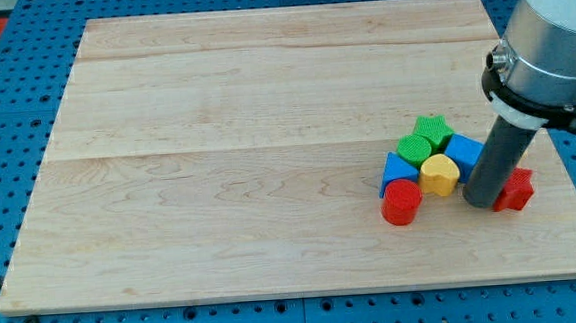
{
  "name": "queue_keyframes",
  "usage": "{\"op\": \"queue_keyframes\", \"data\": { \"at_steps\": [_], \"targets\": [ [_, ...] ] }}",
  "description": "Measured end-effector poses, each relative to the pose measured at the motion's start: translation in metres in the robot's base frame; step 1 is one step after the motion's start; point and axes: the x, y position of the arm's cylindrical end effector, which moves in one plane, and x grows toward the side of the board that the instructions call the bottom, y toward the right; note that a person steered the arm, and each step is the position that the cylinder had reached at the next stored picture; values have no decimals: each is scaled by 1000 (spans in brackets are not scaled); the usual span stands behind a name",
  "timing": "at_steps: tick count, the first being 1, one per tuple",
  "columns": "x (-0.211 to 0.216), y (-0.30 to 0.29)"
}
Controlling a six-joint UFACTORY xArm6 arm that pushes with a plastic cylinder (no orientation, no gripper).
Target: Move the yellow heart towards the top center
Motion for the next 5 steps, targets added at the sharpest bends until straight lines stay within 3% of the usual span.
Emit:
{"op": "queue_keyframes", "data": {
  "at_steps": [1,2,3,4,5],
  "targets": [
    [17,-21],
    [46,46],
    [38,95],
    [16,87],
    [7,2]
  ]
}}
